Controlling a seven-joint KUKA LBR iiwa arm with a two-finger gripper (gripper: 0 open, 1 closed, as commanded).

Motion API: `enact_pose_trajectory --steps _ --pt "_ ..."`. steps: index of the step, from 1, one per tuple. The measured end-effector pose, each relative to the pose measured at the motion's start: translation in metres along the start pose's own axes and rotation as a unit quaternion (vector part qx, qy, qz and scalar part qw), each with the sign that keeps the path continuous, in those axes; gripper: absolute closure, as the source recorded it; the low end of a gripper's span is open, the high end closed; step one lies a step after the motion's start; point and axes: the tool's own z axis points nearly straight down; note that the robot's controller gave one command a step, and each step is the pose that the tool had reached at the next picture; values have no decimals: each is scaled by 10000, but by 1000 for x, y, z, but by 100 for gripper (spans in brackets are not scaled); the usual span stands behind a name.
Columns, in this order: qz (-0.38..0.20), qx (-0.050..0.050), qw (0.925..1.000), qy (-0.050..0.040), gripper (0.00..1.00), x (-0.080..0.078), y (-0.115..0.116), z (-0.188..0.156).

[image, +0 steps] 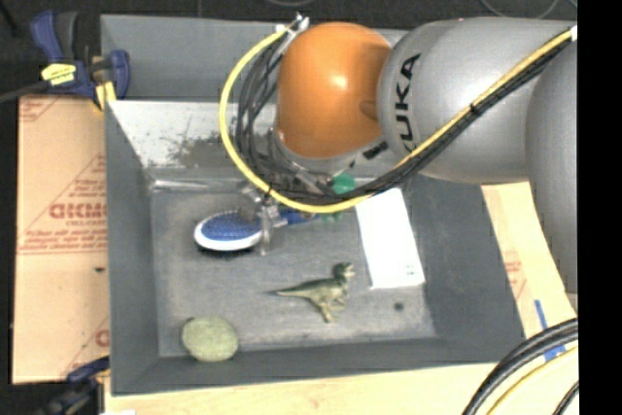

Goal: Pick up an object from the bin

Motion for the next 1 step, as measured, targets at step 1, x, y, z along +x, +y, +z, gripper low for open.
enact_pose_trajectory --steps 1 --pt "-8 2 10000 19 100 18 -20 -59"
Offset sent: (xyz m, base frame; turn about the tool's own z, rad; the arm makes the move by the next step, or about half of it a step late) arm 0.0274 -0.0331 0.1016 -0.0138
